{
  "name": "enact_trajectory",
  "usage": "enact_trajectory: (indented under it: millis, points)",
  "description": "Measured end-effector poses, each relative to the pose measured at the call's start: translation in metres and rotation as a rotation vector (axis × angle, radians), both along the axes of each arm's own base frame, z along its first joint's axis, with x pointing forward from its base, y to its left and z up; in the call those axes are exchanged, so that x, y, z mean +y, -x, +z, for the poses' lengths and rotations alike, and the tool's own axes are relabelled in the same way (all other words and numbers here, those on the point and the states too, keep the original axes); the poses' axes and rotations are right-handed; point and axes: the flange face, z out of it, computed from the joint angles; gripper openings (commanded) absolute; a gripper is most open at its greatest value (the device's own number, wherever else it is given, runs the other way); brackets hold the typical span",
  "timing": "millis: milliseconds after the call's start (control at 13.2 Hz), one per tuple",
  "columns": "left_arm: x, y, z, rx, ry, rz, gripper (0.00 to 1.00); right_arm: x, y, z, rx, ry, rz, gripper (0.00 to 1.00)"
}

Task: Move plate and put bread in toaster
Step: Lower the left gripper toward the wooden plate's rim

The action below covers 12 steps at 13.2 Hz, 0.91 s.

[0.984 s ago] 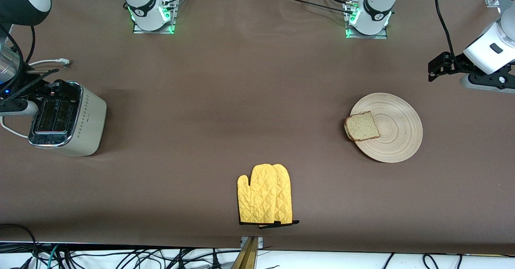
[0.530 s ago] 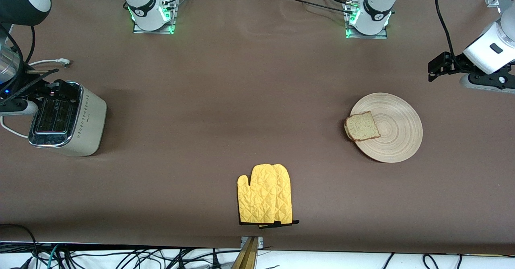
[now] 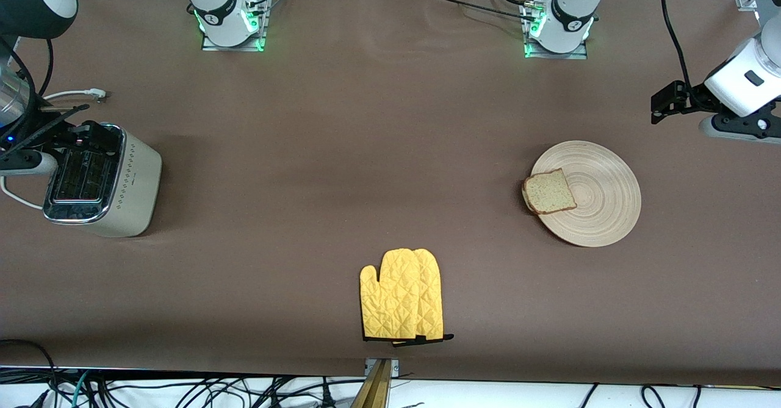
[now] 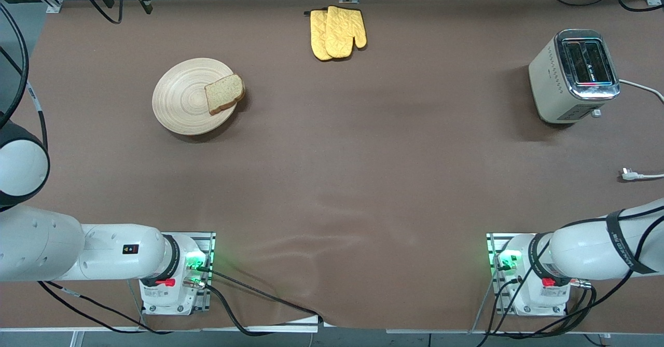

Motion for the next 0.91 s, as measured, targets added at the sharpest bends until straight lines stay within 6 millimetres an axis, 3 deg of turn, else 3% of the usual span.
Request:
enact_trajectory:
  millis: [303,605,757,908]
  points:
    - [0.022,-0.006,-0.013,0.024,0.002,0.038,1.0,0.0,0.0,0.0,0.0,0.0,0.0,1.0]
    - [0.03,-0.009,-0.021,0.038,0.004,0.046,1.0,0.0,0.0,0.0,0.0,0.0,0.0,1.0]
    - [0.053,-0.012,-0.029,0.053,0.052,0.031,1.0,0.0,0.0,0.0,0.0,0.0,0.0,1.0]
    - [0.104,-0.017,-0.045,0.064,0.159,0.044,1.0,0.0,0.0,0.0,-0.001,0.0,0.0,1.0]
